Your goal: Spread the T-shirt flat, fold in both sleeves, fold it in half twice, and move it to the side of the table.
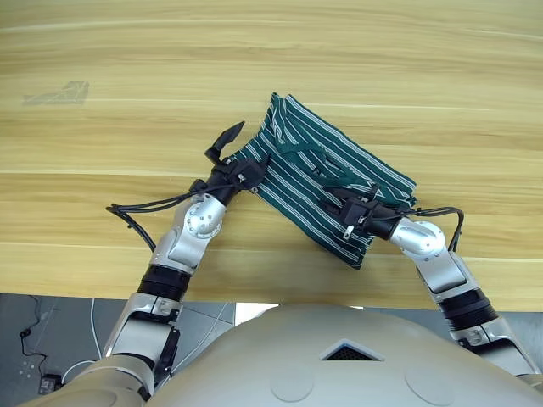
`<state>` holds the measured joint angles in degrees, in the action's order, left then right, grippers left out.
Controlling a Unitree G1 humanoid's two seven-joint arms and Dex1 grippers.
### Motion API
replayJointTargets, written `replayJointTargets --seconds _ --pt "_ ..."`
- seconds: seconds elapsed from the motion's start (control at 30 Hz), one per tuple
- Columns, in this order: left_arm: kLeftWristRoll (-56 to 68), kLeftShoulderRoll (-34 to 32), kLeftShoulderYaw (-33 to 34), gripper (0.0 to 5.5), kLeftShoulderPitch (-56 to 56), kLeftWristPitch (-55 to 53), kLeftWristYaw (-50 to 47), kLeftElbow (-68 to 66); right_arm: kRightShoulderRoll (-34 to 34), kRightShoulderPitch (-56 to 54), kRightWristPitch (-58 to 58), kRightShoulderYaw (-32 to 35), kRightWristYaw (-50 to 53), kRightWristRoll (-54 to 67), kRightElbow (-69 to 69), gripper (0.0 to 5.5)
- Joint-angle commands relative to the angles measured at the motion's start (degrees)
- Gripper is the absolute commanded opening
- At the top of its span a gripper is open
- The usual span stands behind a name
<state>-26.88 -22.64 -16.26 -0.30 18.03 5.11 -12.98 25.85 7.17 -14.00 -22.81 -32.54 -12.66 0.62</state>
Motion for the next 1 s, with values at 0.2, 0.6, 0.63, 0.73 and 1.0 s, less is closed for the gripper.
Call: replayJointTargets --seconds 0.2,0.6,0.63,0.73,1.0 --pt "-1.1 -0.4 -0.7 4.28 1.0 -0.8 0.3 -1.6 0.6 -0.3 0.1 -0.2 0.8 -2.0 -0.3 1.24" --pt "-1.1 -0.5 -1.1 4.28 1.2 -0.5 -0.3 -2.2 0.3 -9.4 -2.2 6.7 8.5 -2.8 -12.0 1.24" --pt "-1.1 -0.5 -1.1 4.28 1.2 -0.6 -0.4 -2.2 0.2 -9.8 -2.6 6.7 8.8 -2.9 -13.0 1.24" --pt "-1.2 -0.6 -1.2 4.28 1.3 -0.5 -0.5 -2.5 -0.2 -10.4 -3.5 6.6 9.3 -3.0 -14.9 1.24" --pt "-1.4 -0.6 -1.6 4.28 0.6 0.0 -1.0 -4.2 1.0 -17.9 -4.8 10.1 17.2 -5.2 -27.9 1.24"
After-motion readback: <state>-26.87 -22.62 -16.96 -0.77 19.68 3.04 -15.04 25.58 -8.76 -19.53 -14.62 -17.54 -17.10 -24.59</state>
